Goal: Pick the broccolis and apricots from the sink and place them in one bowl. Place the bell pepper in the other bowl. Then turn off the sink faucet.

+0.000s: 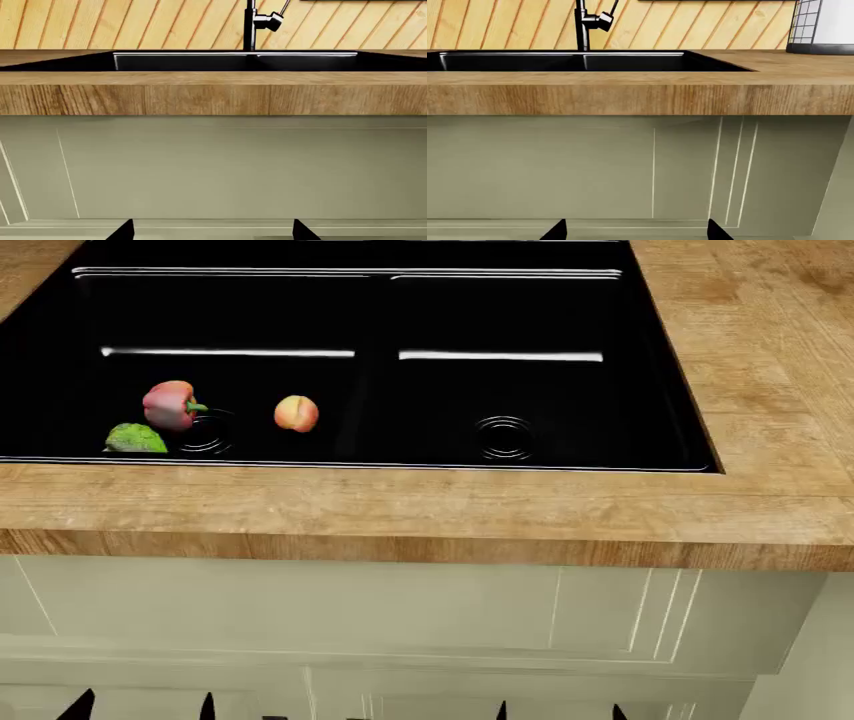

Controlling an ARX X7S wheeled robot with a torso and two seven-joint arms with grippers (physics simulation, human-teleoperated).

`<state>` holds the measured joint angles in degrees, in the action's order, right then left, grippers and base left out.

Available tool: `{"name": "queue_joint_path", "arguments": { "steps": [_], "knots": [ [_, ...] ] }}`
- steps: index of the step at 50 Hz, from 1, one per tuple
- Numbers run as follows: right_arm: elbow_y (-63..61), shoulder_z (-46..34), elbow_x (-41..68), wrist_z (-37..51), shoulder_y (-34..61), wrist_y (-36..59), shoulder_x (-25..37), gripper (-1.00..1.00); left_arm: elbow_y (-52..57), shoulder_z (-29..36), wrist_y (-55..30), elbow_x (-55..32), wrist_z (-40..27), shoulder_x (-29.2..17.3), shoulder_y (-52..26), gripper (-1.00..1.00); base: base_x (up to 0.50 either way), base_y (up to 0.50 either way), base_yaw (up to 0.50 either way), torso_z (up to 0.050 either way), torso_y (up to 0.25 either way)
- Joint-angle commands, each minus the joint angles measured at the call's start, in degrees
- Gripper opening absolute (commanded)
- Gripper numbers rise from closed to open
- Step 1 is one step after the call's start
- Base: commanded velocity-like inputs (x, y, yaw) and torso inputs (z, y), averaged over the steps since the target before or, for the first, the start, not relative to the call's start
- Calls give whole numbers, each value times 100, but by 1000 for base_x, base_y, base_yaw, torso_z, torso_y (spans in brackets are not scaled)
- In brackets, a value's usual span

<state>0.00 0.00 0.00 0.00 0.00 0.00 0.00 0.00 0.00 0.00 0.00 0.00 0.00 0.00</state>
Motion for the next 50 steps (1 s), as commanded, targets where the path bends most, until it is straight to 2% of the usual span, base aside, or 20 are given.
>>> {"name": "queue_joint_path", "arguments": {
  "steps": [1, 33, 50],
  "knots": [
    [58, -133, 79, 124, 39, 35, 80, 100, 36, 40, -45, -222, -106, -74, 9, 100, 0, 0, 0, 0, 0],
    [94, -651, 295, 557, 94, 175, 462, 100, -31, 535, -56, -508, -517, -457, -39, 100, 0, 1, 0, 0, 0],
    [110, -810, 362, 676, 114, 141, 571, 100, -48, 677, -68, -611, -625, -578, -50, 100, 7, 354, 0, 0, 0]
  ]
}}
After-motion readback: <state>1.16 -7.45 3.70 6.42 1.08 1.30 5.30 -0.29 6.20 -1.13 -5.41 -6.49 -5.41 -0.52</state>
